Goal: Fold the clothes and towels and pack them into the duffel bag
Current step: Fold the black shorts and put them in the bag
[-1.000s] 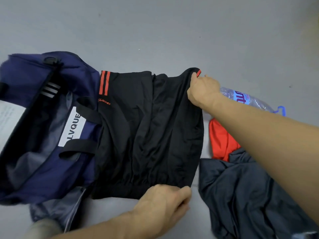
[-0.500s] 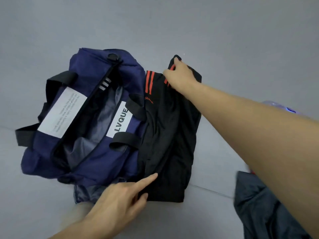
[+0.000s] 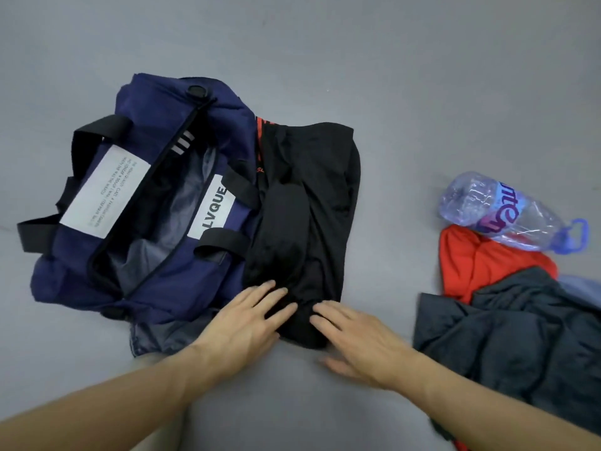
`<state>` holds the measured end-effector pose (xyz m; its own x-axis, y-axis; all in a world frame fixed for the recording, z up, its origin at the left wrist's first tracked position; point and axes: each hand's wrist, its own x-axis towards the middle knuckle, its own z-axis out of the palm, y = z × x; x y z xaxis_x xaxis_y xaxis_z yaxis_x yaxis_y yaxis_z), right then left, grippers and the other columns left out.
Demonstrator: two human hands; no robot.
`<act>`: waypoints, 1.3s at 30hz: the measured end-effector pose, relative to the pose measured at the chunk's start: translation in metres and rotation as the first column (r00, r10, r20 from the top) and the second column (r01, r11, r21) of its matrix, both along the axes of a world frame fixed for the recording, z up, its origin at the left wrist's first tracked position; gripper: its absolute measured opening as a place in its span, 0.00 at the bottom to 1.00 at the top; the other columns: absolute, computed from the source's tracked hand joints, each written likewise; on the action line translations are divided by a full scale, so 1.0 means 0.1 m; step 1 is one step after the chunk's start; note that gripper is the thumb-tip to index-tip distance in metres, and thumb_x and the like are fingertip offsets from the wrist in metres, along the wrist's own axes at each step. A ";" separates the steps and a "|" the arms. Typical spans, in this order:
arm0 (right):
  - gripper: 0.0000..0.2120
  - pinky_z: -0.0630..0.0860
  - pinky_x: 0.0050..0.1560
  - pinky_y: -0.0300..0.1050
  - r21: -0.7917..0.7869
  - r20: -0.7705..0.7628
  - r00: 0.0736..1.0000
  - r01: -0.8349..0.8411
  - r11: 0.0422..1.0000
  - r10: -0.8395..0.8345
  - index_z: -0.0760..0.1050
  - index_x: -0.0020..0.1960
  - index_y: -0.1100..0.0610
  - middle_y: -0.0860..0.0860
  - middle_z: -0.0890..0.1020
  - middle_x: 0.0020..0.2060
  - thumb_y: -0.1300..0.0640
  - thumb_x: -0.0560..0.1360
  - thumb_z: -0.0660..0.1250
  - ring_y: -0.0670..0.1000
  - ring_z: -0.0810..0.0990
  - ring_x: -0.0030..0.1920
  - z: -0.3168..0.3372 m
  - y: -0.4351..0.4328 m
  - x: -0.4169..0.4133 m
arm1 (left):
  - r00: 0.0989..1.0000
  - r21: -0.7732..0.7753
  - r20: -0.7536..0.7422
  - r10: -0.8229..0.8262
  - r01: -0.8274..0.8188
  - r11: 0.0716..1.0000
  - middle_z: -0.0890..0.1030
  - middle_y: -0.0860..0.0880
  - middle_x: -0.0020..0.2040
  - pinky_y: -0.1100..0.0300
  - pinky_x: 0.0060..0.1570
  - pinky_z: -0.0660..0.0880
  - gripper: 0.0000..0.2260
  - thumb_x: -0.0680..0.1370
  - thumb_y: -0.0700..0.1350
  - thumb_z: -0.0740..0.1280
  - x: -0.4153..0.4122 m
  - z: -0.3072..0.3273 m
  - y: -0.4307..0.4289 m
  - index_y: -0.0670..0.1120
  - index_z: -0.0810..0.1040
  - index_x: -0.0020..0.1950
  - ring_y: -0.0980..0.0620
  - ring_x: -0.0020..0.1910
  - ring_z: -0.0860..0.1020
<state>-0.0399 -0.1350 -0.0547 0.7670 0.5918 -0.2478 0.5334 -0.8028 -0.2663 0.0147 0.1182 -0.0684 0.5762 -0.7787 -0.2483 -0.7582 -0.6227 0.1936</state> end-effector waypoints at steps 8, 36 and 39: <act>0.29 0.79 0.50 0.52 -0.231 -0.134 0.982 0.100 0.968 -0.134 0.71 0.68 0.59 0.56 0.74 0.65 0.45 0.73 0.71 0.58 0.80 0.58 0.07 -0.49 -0.25 | 0.985 0.174 -0.091 -0.148 0.162 0.971 0.48 0.44 0.83 0.54 0.79 0.50 0.32 0.83 0.49 0.59 -0.14 -0.03 -0.52 0.52 0.44 0.82 0.46 0.81 0.49; 0.21 0.76 0.65 0.53 0.042 0.181 0.942 0.278 0.960 -0.281 0.77 0.67 0.57 0.53 0.78 0.67 0.49 0.79 0.59 0.55 0.77 0.67 -0.46 -0.67 -0.74 | 0.984 0.118 -0.012 -0.175 0.175 0.977 0.65 0.46 0.78 0.40 0.71 0.67 0.39 0.72 0.63 0.72 -0.29 -0.15 -0.53 0.51 0.64 0.79 0.44 0.75 0.68; 0.18 0.80 0.57 0.50 0.118 0.142 0.905 0.387 0.914 -0.402 0.83 0.56 0.56 0.50 0.84 0.59 0.50 0.76 0.58 0.52 0.81 0.62 -0.35 -0.56 -0.66 | 0.992 0.079 -0.009 -0.122 0.123 0.989 0.70 0.45 0.76 0.40 0.70 0.68 0.38 0.70 0.62 0.75 -0.34 -0.13 -0.57 0.49 0.70 0.76 0.44 0.73 0.71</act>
